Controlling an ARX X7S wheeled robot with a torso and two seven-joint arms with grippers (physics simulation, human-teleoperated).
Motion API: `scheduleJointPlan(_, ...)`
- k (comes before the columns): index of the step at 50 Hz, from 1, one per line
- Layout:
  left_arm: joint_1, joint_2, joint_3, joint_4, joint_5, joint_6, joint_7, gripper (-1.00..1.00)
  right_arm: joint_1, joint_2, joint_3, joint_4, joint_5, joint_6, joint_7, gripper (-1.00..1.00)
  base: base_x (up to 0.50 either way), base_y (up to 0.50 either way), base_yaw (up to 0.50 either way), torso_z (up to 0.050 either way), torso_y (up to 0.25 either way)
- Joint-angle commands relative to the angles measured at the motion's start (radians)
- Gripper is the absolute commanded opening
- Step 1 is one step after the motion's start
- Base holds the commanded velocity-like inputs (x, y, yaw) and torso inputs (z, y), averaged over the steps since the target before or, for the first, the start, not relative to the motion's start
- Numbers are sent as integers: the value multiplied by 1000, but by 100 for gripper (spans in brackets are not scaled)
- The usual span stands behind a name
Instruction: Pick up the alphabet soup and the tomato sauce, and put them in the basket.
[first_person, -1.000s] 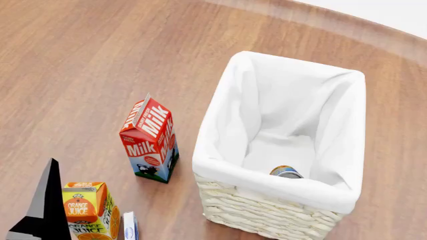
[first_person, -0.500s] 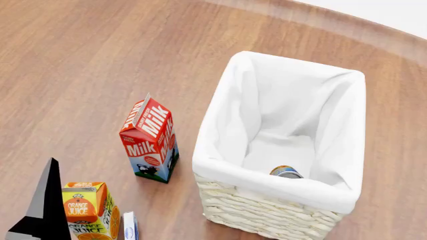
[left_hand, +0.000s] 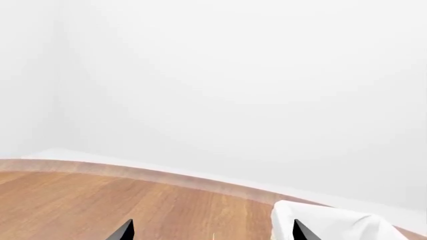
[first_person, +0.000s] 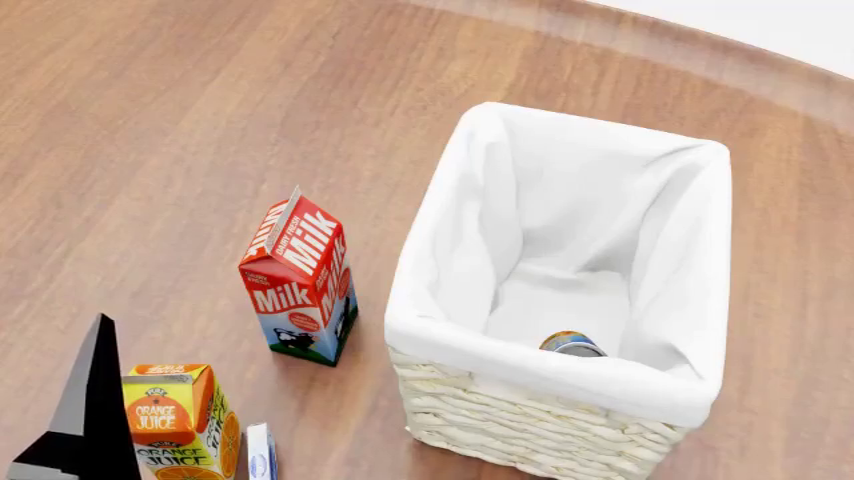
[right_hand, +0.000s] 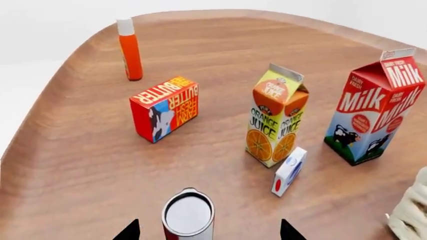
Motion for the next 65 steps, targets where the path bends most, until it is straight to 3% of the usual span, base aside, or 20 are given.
scheduleJointPlan(1,2,0,2,-5,3,9,4,100,13,-44,-10,15,6,105,23,100,0,0,0,0,0)
scheduleJointPlan(20,0,-8,0,5,-6,6,-3,100,31,-109,-50,10,-59,192,14,100,0,0,0,0,0)
scheduleJointPlan(65,-6,-24,-14,20,-33,6,-20,100,35,-269,6,278,-1,110,-27,100,0,0,0,0,0)
